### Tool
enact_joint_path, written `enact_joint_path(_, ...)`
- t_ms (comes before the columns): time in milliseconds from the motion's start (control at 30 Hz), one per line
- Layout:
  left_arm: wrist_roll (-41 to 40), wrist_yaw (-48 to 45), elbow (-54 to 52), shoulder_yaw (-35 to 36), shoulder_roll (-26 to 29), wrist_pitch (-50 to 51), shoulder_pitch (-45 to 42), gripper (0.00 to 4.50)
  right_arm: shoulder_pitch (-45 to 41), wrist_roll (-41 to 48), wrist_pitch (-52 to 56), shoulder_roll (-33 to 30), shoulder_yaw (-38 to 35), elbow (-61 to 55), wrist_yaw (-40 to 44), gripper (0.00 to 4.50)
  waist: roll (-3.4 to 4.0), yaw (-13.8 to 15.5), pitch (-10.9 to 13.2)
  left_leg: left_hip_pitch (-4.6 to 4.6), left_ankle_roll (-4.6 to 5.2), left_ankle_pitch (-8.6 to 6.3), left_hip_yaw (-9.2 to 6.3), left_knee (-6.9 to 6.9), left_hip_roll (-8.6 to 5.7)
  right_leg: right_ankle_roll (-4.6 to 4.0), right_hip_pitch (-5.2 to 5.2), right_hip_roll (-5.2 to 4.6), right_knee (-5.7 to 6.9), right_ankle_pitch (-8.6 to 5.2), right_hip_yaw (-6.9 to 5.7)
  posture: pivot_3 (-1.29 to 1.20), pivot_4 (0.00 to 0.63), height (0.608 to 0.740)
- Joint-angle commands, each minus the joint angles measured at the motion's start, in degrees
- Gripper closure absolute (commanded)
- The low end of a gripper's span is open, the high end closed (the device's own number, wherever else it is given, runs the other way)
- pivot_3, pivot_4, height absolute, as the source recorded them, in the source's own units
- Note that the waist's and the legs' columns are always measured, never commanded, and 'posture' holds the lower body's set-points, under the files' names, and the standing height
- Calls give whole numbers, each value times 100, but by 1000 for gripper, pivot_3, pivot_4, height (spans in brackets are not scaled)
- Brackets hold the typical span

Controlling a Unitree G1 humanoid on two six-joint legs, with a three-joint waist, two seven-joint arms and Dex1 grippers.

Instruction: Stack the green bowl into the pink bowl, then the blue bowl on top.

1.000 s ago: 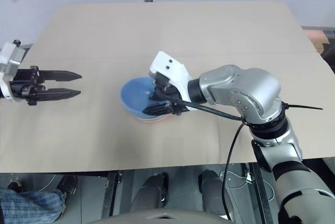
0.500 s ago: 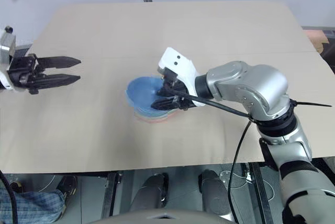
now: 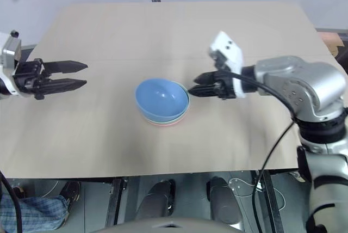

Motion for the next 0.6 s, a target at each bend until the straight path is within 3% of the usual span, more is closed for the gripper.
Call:
enact_joint_path(33,-50,-24,-149,272,35,-15,67,1608,515,7,-382,-422,-650,-201,155,2485,1,3,1,0,0,0,1,0,0,0,0,0,0,0,0,0,150,740)
enact_joint_path(367,182,-24,-427,582,-160,145,477,1608,2936,23,-1369,-1272,-2729,-721,508,2485,3,31,2,2,1,0,11,-2,1,0,1,2,1,0,9,0,150,740)
enact_joint_path(600,292,497,-1213,1369,-436,241,1434,1608,3942,159,-1955,-1231,-3947,-706,796,2485,4,52,2,20,1,-1,16,-3,6,0,17,3,0,0,15,0,150,740)
